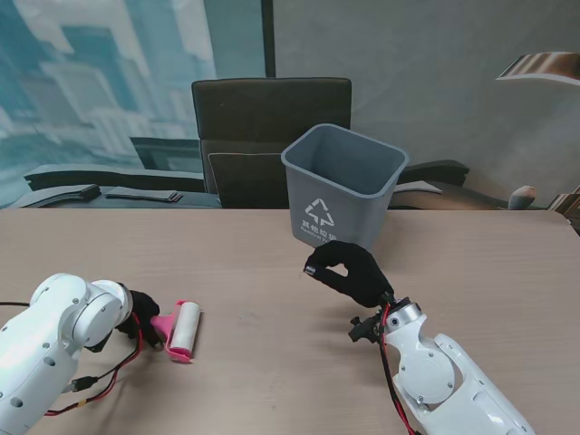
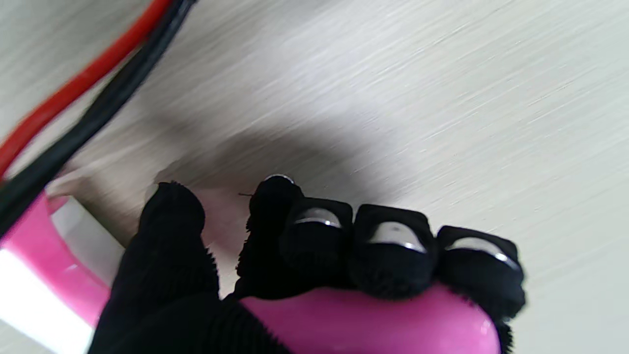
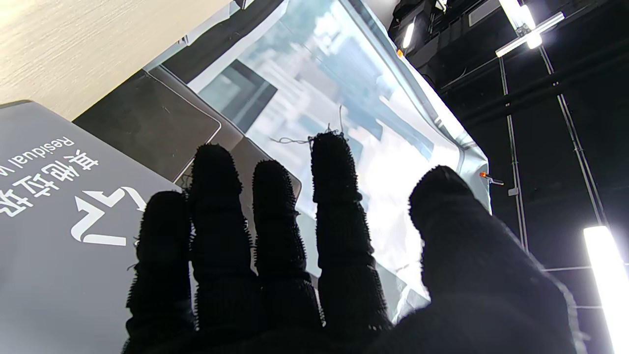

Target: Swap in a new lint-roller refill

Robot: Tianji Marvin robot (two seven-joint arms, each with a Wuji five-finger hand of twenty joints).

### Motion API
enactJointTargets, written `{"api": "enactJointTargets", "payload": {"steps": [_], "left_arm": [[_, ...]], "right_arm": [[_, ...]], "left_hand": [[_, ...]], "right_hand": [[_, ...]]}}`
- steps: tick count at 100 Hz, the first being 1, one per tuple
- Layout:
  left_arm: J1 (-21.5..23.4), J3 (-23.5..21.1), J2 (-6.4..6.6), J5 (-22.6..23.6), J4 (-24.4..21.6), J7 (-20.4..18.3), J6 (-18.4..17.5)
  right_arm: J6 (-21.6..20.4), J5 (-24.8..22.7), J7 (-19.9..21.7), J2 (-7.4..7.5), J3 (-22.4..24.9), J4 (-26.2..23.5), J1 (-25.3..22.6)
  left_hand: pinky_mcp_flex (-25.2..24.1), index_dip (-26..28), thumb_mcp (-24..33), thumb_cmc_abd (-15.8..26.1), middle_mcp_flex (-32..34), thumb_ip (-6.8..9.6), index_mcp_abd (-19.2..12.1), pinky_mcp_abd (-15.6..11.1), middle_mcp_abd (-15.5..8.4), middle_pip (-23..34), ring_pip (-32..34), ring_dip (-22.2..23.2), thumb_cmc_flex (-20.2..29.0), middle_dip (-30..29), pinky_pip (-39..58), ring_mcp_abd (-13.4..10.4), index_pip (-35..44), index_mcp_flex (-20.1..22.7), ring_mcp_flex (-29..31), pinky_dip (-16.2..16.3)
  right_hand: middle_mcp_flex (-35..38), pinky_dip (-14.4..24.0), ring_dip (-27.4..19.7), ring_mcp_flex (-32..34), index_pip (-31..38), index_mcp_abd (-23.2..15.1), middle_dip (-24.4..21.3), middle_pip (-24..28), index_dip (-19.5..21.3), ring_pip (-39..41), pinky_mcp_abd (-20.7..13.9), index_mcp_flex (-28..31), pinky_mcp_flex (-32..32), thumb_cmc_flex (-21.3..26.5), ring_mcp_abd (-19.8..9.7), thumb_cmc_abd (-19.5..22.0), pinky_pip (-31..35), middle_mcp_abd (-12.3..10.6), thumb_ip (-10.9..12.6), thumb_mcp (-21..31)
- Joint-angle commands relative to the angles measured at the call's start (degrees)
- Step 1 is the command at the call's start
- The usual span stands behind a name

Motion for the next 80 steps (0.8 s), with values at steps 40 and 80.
{"api": "enactJointTargets", "payload": {"steps": [40,80], "left_arm": [[1.87,-0.05,0.62,-1.98,-2.27,-1.11,-0.92],[-3.13,7.77,1.34,-9.61,-3.21,-1.82,1.97]], "right_arm": [[0.07,0.08,0.63,-0.25,-0.28,-0.07,0.04],[-0.21,0.03,0.45,-0.27,0.05,-0.18,-0.25]], "left_hand": [[5.38,0.0,0.71,11.94,4.18,0.78,2.03,-2.25,3.37,0.89,12.25,1.44,8.72,1.29,14.96,3.89,0.28,2.19,3.74,0.58],[5.38,0.02,0.77,11.71,4.18,0.86,2.02,-2.25,3.27,0.92,12.27,1.47,8.85,1.36,14.96,3.67,0.22,2.27,3.75,0.58]], "right_hand": [[1.28,0.63,0.49,-0.71,0.55,0.02,0.15,0.09,0.58,0.74,-0.27,1.36,0.15,1.17,-5.62,2.57,0.34,-0.1,2.46,-0.83],[1.26,0.63,0.5,-0.76,0.63,0.1,0.14,0.09,0.58,0.72,-0.29,1.5,0.14,1.22,-5.54,2.62,0.32,-0.13,2.46,-0.85]]}}
